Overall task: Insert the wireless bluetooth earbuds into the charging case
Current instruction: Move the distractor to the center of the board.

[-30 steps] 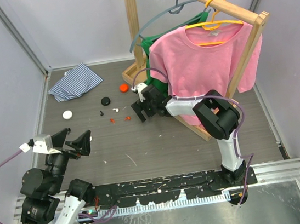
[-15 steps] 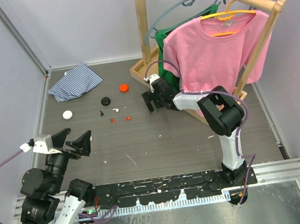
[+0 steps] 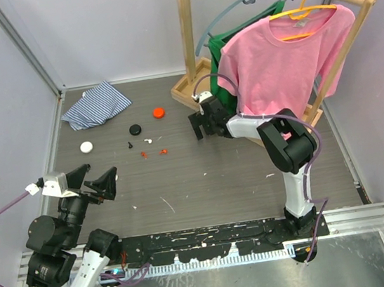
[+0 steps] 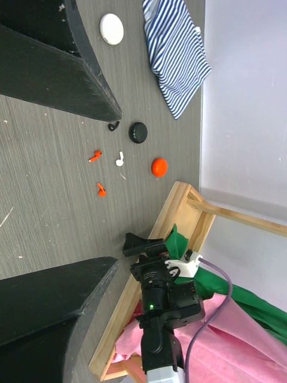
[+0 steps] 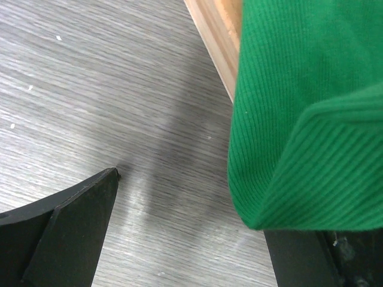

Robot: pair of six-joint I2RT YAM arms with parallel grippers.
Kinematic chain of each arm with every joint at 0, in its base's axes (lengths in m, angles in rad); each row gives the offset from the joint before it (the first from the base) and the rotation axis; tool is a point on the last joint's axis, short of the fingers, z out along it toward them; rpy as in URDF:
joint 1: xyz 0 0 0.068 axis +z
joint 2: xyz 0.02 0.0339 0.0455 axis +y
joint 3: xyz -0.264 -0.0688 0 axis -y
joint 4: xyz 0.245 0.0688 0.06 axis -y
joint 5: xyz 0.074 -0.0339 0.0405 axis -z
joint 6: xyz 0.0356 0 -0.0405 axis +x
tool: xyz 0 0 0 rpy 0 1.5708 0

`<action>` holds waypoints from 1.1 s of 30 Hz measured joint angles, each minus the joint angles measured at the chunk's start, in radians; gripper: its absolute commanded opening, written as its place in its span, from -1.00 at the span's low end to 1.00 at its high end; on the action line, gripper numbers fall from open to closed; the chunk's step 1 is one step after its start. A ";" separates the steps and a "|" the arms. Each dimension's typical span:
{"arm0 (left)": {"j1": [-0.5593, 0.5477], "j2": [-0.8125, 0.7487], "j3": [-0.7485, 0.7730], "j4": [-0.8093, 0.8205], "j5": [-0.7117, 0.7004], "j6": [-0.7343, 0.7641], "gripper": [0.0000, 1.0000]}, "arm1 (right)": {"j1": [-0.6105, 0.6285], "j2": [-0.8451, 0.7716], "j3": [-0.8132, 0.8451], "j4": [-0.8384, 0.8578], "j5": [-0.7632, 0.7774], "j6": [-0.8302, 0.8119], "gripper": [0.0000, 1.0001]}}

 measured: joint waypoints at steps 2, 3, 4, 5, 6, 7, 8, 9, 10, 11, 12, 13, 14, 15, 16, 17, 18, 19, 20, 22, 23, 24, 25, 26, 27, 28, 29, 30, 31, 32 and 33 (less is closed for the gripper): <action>-0.001 0.000 0.000 0.000 0.000 0.000 0.96 | -0.013 -0.005 0.000 -0.013 0.006 0.008 1.00; -0.001 0.000 0.000 0.000 0.000 0.000 0.96 | -0.019 -0.007 0.000 -0.019 0.010 0.013 1.00; -0.002 0.000 0.000 0.000 0.000 0.000 0.96 | -0.027 -0.009 -0.001 -0.025 0.013 0.017 1.00; -0.003 0.000 0.000 0.000 0.000 0.000 0.96 | -0.036 -0.012 -0.003 -0.029 0.016 0.021 1.00; -0.004 0.000 0.000 0.000 0.000 0.000 0.96 | -0.045 -0.015 -0.006 -0.033 0.019 0.024 1.00; -0.004 0.000 0.000 0.000 0.000 0.000 0.96 | -0.055 -0.019 -0.009 -0.036 0.022 0.028 1.00; -0.004 0.000 0.000 0.000 0.000 0.000 0.96 | -0.064 -0.022 -0.012 -0.039 0.027 0.030 1.00; -0.004 0.000 0.000 0.000 0.000 0.000 0.96 | -0.073 -0.024 -0.013 -0.042 0.034 0.032 1.00; -0.004 0.000 0.000 0.000 0.000 0.000 0.96 | -0.080 -0.026 -0.015 -0.043 0.042 0.033 1.00; -0.004 0.000 0.000 0.000 0.000 0.000 0.96 | -0.087 -0.028 -0.016 -0.043 0.048 0.035 1.00; -0.004 0.000 0.000 0.000 0.000 0.000 0.96 | -0.093 -0.029 -0.017 -0.044 0.055 0.037 1.00; -0.005 0.000 0.000 0.000 0.000 0.000 0.96 | -0.098 -0.031 -0.019 -0.043 0.059 0.039 1.00; -0.005 0.000 0.000 0.000 0.000 0.000 0.96 | -0.103 -0.035 -0.023 -0.045 0.062 0.039 1.00; -0.005 0.000 0.000 0.000 0.000 0.000 0.96 | -0.107 -0.042 -0.030 -0.048 0.064 0.039 1.00; -0.005 0.000 0.000 0.000 0.000 0.000 0.96 | -0.112 -0.048 -0.037 -0.051 0.066 0.038 1.00; -0.005 0.000 0.000 0.000 0.000 0.000 0.96 | -0.116 -0.058 -0.048 -0.051 0.066 0.038 1.00; -0.005 0.000 0.000 0.000 0.000 0.000 0.96 | -0.119 -0.071 -0.061 -0.051 0.066 0.037 1.00; -0.005 0.000 0.000 0.000 0.000 0.000 0.96 | -0.123 -0.084 -0.073 -0.051 0.066 0.036 1.00; -0.005 0.000 0.000 0.000 0.000 0.000 0.96 | -0.124 -0.101 -0.085 -0.052 0.061 0.036 1.00; -0.005 0.001 0.000 0.000 -0.001 0.000 0.96 | -0.124 -0.130 -0.098 -0.053 0.053 0.036 1.00; -0.005 0.003 0.000 0.000 -0.001 0.000 0.96 | -0.120 -0.147 -0.105 -0.051 0.047 0.037 1.00; -0.005 0.005 0.000 0.000 -0.001 0.000 0.96 | -0.114 -0.166 -0.111 -0.050 0.043 0.037 1.00; -0.005 0.009 0.000 0.000 -0.002 0.000 0.96 | -0.101 -0.189 -0.119 -0.049 0.040 0.037 1.00; -0.005 0.013 0.000 0.000 -0.004 0.000 0.96 | -0.093 -0.211 -0.126 -0.050 0.035 0.037 1.00; -0.005 0.019 0.000 0.000 -0.006 0.000 0.96 | -0.070 -0.227 -0.131 -0.049 0.031 0.037 1.00; -0.005 0.025 0.000 0.000 -0.010 0.000 0.96 | -0.050 -0.247 -0.139 -0.047 0.024 0.039 1.00; -0.005 0.032 0.000 -0.001 -0.015 0.000 0.96 | -0.034 -0.264 -0.146 -0.046 0.020 0.041 1.00; -0.005 0.039 0.000 -0.001 -0.020 0.000 0.96 | -0.014 -0.285 -0.158 -0.042 0.013 0.045 1.00; -0.005 0.047 0.000 -0.001 -0.024 0.000 0.96 | 0.005 -0.307 -0.171 -0.042 0.007 0.048 1.00; -0.005 0.056 0.000 -0.002 -0.032 -0.001 0.96 | 0.024 -0.330 -0.185 -0.042 0.002 0.051 1.00; -0.005 0.065 0.000 -0.003 -0.040 -0.002 0.96 | 0.044 -0.354 -0.200 -0.042 -0.003 0.055 1.00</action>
